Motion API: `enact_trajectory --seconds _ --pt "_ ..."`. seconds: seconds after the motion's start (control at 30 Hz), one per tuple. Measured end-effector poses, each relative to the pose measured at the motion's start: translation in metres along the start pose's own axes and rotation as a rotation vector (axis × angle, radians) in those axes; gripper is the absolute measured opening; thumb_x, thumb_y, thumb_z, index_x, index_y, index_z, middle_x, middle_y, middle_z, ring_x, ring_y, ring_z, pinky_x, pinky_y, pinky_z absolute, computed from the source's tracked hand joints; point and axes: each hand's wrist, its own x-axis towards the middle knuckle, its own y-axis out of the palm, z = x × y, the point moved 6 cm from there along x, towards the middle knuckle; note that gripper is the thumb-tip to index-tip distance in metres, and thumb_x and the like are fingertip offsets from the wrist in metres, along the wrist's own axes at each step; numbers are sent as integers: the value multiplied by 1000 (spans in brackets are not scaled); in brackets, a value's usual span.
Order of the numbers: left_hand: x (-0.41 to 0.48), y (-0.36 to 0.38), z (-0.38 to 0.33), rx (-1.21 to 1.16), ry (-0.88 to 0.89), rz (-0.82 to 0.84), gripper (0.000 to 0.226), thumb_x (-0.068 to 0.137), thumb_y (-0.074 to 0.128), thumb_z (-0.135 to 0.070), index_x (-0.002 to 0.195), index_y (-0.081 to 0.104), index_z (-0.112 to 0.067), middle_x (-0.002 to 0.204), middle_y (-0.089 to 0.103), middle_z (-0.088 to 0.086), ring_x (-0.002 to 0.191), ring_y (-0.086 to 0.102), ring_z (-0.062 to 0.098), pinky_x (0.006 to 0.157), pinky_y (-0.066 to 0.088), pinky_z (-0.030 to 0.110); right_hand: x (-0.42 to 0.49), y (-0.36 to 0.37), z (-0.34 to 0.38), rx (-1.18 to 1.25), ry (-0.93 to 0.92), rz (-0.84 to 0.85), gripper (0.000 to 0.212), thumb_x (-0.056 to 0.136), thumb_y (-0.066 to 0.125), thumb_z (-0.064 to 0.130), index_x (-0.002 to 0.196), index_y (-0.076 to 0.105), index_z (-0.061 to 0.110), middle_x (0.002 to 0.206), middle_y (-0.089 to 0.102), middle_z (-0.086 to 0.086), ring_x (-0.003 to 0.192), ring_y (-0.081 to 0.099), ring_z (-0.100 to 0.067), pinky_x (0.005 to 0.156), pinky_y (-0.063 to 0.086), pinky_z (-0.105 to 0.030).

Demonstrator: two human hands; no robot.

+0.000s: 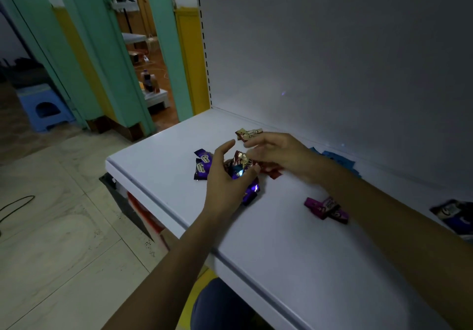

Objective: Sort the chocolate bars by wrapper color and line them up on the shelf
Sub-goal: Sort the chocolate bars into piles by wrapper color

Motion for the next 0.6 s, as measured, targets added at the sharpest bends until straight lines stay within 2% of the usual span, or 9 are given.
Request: enact_trajectory --seconds 0.03,0.1,0.17,0.27,0.33,0.37,0.43,0.6 --pt "0 1 1 -20 1 15 61 83 71 -4 131 43 -27 110 52 -21 91 60 -10 72 48 7 -3 0 -1 12 -11 20 22 83 71 20 104 67 17 81 69 3 70 65 -8 60 49 -21" --pt "0 2 5 -31 -14 30 59 82 74 -6 129 46 -30 114 60 -4 95 65 3 79 54 18 -5 -5 -4 0 -27 -32 17 82 72 11 99 69 15 80 68 -2 63 64 -10 58 48 -24" --pt "2 3 7 -19 -23 29 58 80 76 -9 127 48 -30 116 62 3 101 65 12 85 55 25 -3 -11 -6 19 -33 -100 13 82 72 6 92 70 13 81 68 -1 61 64 -8 59 49 -24" --pt "3 1 6 -42 -22 6 51 81 74 -7 125 53 -23 101 64 -5 88 66 1 74 53 16 1 -17 -10 49 -28 -202 13 81 71 5 85 70 17 81 70 1 67 65 -7 63 50 -25" --pt "4 -1 4 -50 -19 -24 46 82 72 -5 124 55 -17 97 63 -8 81 64 -7 67 50 10 4 -20 -11 71 -34 -248 15 82 71 7 86 70 21 90 72 0 79 67 -14 70 52 -32" --pt "4 -2 4 -56 -13 -37 44 83 72 -4 123 56 -15 97 62 -8 80 63 -9 66 49 9 6 -20 -11 71 -30 -239 15 82 71 9 88 70 23 93 73 0 84 68 -16 72 53 -34" --pt "5 -2 4 -63 -6 -51 42 83 71 -3 121 57 -14 97 60 -10 80 61 -13 66 47 7 8 -17 -13 36 13 -192 13 82 72 15 92 70 23 91 72 2 80 67 -15 67 52 -29" --pt "7 -3 9 -74 -31 -56 43 80 74 -7 117 57 -20 102 63 -12 87 64 -6 72 51 13 21 -20 -12 84 38 -248 5 86 68 14 91 68 12 88 69 -7 73 64 -17 62 53 -29"
